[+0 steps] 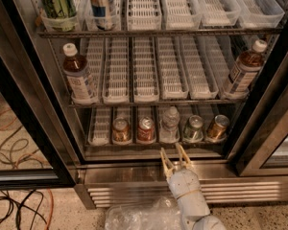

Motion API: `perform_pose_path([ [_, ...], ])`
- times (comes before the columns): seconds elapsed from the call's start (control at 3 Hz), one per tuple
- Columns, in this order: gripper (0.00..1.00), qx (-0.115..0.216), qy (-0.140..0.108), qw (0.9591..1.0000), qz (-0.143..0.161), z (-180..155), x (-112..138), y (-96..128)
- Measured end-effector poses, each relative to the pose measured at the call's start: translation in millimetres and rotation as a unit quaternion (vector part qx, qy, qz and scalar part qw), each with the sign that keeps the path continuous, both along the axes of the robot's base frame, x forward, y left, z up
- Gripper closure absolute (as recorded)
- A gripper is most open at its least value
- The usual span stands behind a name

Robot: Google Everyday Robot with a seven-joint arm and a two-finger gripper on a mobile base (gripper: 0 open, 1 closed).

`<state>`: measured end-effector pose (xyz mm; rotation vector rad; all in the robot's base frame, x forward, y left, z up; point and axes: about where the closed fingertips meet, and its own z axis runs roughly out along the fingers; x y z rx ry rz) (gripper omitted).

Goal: Pick water bottle from bottom shelf of fridge

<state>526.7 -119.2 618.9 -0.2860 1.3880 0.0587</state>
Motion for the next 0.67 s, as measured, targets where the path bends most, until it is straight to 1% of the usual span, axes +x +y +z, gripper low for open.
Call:
perform_pose_path([
  [0.33,0.34,-0.001,0.002,1.0,0.004,-1.5,4.7,3.6],
  [0.67,0.3,0.004,0.003,1.0,-0.001,-3.1,11.2,3.4],
])
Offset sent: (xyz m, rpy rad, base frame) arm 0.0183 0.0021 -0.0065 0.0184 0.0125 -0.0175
